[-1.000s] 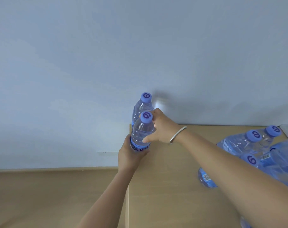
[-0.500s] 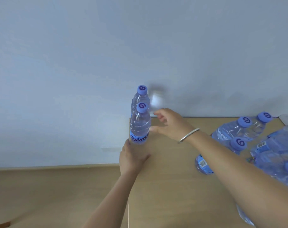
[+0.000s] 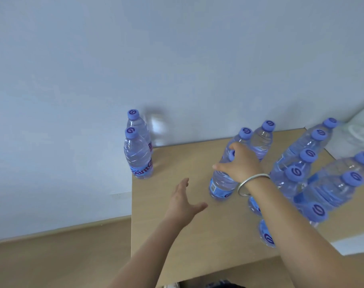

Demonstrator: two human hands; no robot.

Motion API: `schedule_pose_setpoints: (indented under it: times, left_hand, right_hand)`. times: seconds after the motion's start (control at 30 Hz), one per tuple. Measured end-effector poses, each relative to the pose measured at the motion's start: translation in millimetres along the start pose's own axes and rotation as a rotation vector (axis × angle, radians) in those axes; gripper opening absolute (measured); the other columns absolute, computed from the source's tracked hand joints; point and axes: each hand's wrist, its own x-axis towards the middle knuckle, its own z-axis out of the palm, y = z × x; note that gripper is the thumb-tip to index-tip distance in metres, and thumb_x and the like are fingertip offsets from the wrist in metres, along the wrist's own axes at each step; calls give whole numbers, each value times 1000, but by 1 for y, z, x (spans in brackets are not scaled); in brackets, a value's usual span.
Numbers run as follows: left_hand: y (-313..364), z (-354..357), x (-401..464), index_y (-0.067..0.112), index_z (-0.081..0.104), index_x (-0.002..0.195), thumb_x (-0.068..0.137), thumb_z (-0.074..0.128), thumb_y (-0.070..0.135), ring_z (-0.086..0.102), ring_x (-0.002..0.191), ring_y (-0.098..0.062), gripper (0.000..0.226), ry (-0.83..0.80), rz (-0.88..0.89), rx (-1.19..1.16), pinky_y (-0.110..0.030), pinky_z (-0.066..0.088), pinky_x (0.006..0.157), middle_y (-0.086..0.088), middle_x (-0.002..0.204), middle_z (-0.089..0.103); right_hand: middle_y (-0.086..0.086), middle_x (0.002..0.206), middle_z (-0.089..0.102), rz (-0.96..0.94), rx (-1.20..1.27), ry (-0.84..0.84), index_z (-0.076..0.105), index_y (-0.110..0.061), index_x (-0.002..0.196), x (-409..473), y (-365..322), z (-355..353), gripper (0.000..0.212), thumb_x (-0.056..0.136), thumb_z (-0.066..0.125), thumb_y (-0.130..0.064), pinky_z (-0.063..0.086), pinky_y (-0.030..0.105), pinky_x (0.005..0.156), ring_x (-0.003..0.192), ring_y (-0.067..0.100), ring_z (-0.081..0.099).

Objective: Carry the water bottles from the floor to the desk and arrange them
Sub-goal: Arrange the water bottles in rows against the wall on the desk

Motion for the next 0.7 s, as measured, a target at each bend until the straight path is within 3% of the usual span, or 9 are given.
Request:
schedule_pose_setpoints:
  times: [0.07, 0.17, 0.4, 0.53, 0.6, 0.7]
  left_hand:
    - [1, 5, -5, 21, 29, 142, 67, 81, 35, 37, 127, -10, 93, -29, -2, 17, -16, 27, 95, 5, 139, 41]
    - [1, 7, -13, 22, 30, 142, 67, 81, 36, 39, 127, -10, 92, -68, -17, 46, -17, 29, 92, 6, 139, 42]
    - [15, 3, -26, 22, 31, 142, 64, 83, 36, 41, 127, -10, 94, -49, -28, 31, -21, 35, 95, 8, 138, 44]
    - [34, -1, -37, 29, 43, 124, 55, 88, 28, 55, 106, -8, 83, 29, 52, -193, -8, 43, 75, 18, 114, 56]
    - [43, -6, -44, 24, 50, 112, 50, 89, 20, 62, 94, -15, 73, 108, 81, -370, -16, 52, 70, 8, 103, 63]
    - [59, -23, -58, 19, 57, 106, 47, 85, 23, 66, 88, -18, 65, 169, 100, -396, -34, 57, 74, 2, 96, 69]
  right_hand:
    - [-5, 70, 36, -13, 82, 95, 38, -12, 91, -3, 7, 4, 45, 69, 76, -23, 32, 29, 64, 74, 23, 42]
    - [-2, 75, 46, 20, 210, 130, 38, -13, 92, -9, 13, 6, 46, 69, 76, -24, 34, 29, 59, 73, 22, 47]
    - [-4, 64, 41, -165, 93, 105, 36, -17, 68, -26, 0, -5, 46, 65, 79, -33, 34, 30, 60, 66, 21, 44]
    - [-5, 58, 34, -277, 163, 122, 32, -17, 61, -39, -28, -28, 53, 58, 80, -39, 30, 28, 51, 55, 15, 36]
    - [-7, 59, 34, -319, 170, 126, 31, -18, 60, -46, -43, -38, 55, 57, 80, -43, 29, 27, 50, 53, 12, 35]
    - [-8, 57, 36, -350, 177, 152, 36, -18, 58, -58, -59, -51, 52, 58, 80, -46, 29, 25, 48, 52, 9, 36]
